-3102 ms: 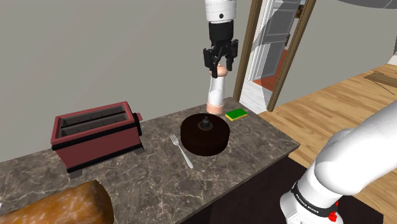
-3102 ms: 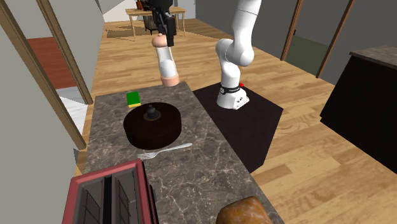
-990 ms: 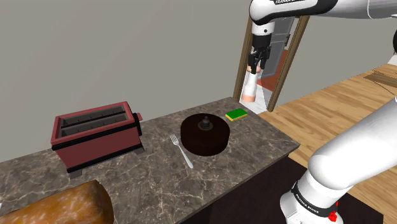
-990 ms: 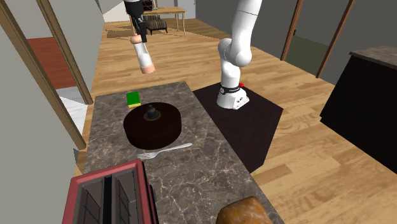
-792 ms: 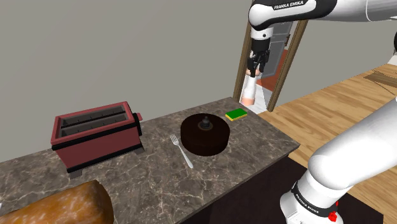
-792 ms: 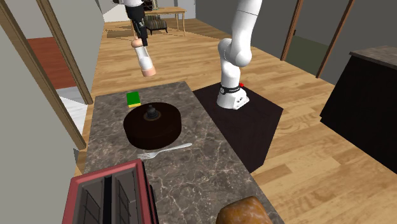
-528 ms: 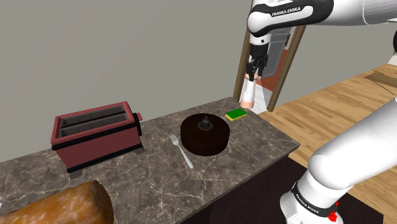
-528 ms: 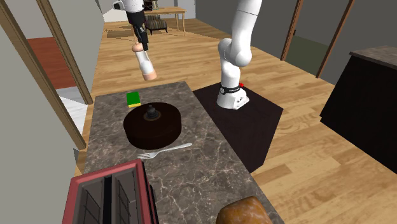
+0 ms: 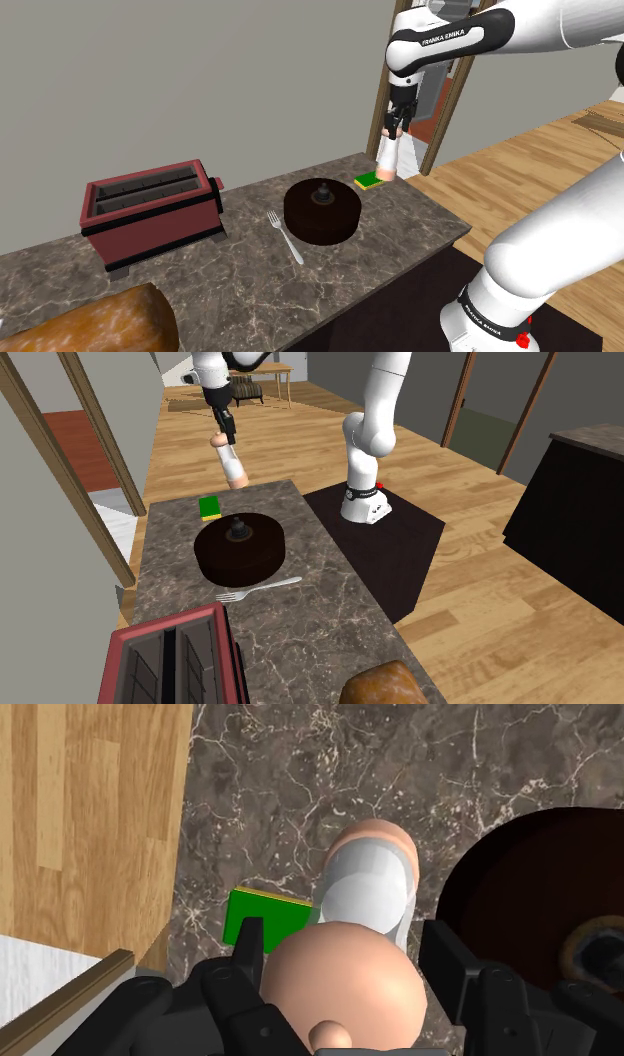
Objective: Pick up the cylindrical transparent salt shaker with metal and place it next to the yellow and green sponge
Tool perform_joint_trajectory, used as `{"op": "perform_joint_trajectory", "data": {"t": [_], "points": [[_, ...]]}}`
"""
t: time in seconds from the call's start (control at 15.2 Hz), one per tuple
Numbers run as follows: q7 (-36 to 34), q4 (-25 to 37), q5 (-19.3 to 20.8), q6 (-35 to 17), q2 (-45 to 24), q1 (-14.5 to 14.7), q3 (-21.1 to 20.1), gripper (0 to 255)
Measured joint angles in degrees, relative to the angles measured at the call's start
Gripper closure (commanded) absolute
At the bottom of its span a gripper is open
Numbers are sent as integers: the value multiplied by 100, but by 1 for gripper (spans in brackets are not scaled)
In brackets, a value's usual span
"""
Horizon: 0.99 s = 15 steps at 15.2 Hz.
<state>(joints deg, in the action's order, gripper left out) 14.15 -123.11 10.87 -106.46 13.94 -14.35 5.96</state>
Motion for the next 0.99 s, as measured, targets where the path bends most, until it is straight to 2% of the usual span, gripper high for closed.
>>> {"op": "perform_joint_trajectory", "data": {"t": [0.99], "points": [[-142, -827, 72, -1168, -346, -33, 57, 255]]}}
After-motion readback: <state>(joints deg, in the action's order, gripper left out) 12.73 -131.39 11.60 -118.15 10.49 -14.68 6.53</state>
